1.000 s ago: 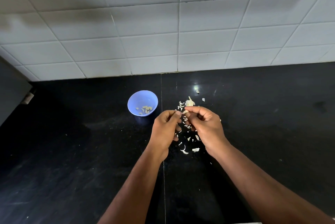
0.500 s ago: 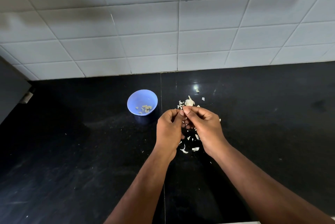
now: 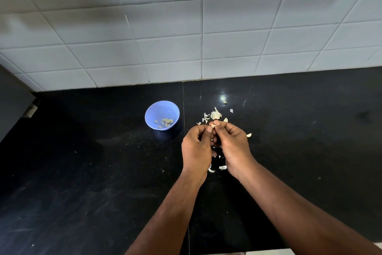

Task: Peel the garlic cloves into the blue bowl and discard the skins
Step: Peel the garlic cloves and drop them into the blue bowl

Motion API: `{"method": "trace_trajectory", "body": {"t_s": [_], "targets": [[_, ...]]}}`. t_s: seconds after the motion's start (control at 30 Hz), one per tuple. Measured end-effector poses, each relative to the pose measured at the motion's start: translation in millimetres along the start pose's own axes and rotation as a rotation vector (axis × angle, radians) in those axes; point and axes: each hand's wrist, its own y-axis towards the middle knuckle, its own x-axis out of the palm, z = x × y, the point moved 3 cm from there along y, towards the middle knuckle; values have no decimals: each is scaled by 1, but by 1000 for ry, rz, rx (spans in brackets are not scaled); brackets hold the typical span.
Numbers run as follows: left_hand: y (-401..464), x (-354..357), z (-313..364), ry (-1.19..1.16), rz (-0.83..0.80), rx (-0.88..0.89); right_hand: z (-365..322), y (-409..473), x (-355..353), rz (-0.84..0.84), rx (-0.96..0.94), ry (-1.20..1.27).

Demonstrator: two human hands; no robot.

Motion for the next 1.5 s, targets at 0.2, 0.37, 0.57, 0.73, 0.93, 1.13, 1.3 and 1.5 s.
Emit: {"method": "trace_trajectory", "body": {"t_s": [0.2,0.37,0.57,0.73,0.93,1.13,1.3,1.5], "targets": [[3,-8,6,-13,-164,-50,-9,-3,-11,-180,-81,-133],[3,-10,6,61,-163,-16,-19,-1,-15,-158,-161,-209],[-2,2,3,-37,-119,19,-2,-2,-5,-121,118,79],[-2,0,-8,-2,-79,16,4,-7,1,-100,270,215],[0,-12,-2,132,-26,-20,5,-4,-12,-75,108,79],[5,-23,-4,301,-87,0,-2,-2,-18,-128,-42,-64],[2,-27,1,309,-5,30,-7,-2,-17,-125,-111,-162],[-2,-25,13,95,-12,32,-11,-1,-21,-139,-201,-317]]}}
